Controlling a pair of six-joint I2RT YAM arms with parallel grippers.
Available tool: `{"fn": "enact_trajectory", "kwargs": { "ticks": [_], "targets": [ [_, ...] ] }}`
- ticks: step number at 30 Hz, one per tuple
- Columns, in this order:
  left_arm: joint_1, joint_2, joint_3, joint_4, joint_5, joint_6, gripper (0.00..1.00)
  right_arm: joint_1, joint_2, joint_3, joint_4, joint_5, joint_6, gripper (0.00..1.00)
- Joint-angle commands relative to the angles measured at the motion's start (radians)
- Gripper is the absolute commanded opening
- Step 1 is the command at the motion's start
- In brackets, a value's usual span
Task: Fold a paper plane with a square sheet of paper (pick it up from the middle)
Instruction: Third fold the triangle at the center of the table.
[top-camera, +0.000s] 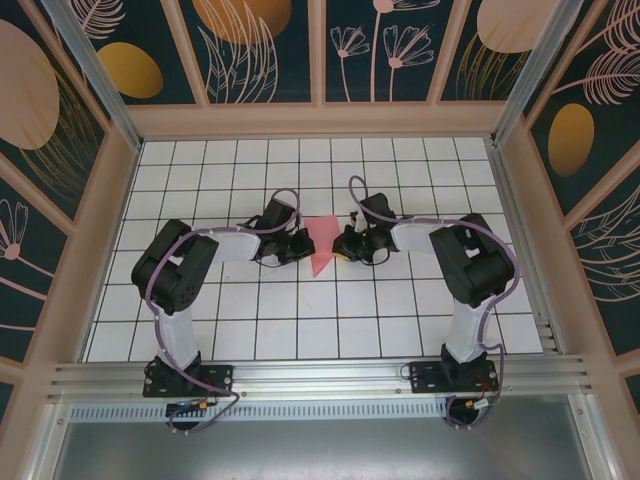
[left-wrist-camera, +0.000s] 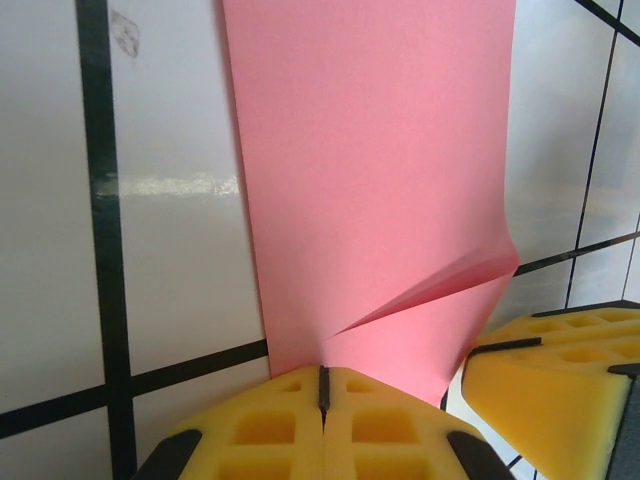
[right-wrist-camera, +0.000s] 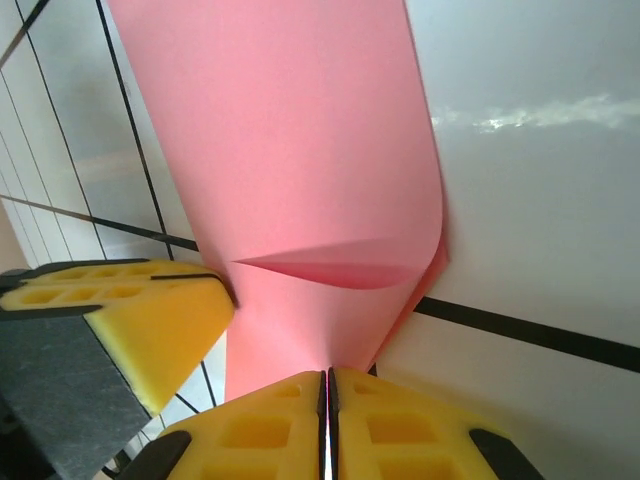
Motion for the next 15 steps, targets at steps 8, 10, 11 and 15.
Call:
{"fn": "enact_trajectory", "kwargs": {
  "ticks": [8,10,11,15],
  "targets": [
    [-0.004,0.038,-0.010,-0.128,-0.150,0.011,0.00,0.004,0.032,0.025,0.058,-0.043,-0.067,0.13],
    [-0.004,0.038,-0.011,-0.136,-0.162,0.009,0.00,0.003,0.044,0.029,0.051,-0.030,-0.070,0.13],
    [-0.004,0.038,-0.011,-0.143,-0.169,0.009,0.00,0.002,0.048,0.028,0.047,-0.018,-0.070,0.13],
    [-0.004,0.036,0.016,-0.159,-0.192,0.008,0.00,-0.006,0.075,0.021,0.021,0.032,-0.059,0.12]
  ]
}}
